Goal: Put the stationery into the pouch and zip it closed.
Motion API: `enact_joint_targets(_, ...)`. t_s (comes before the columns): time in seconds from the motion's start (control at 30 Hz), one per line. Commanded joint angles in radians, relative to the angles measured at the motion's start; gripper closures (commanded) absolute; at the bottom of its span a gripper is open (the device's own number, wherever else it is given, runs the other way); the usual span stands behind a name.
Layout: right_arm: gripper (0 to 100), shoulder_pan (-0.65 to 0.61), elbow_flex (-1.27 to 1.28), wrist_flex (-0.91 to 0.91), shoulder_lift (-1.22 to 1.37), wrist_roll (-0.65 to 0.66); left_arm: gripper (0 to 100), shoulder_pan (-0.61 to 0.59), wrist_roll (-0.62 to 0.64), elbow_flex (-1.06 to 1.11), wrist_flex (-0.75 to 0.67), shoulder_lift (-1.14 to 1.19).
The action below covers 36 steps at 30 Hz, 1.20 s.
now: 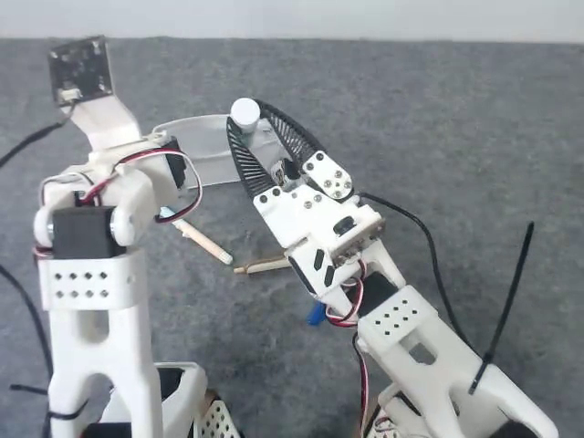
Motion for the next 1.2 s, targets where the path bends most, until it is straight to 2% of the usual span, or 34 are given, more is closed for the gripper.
enact_joint_targets(0.0,99.1,0.012,-0.025,0.022,-0.038,-0.006,99,0.002,0.011,-0.016,-0.008,-0.006)
enact_joint_targets(0.3,99.1,0.016,-0.068,0.022,0.048,-0.126,99,-0.002,0.011,-0.016,-0.008,-0.002)
enact_joint_targets(0.6,99.1,0.013,-0.066,0.018,0.205,-0.124,99,0.0,0.011,-0.015,-0.008,-0.002)
enact_joint_targets(0.8,98.7,0.012,-0.048,0.025,0.217,-0.123,99,-0.003,0.009,-0.015,-0.008,-0.002)
enact_joint_targets(0.93,89.8,0.01,0.0,0.027,0.157,-0.123,99,-0.003,0.009,-0.015,-0.008,-0.002)
enact_joint_targets(1.03,83.2,0.012,0.021,0.108,0.074,-0.123,99,-0.003,0.009,-0.015,-0.008,-0.002)
enact_joint_targets(1.17,82.9,0.013,0.021,0.314,-0.073,-0.13,99,-0.003,0.009,-0.015,-0.008,-0.002)
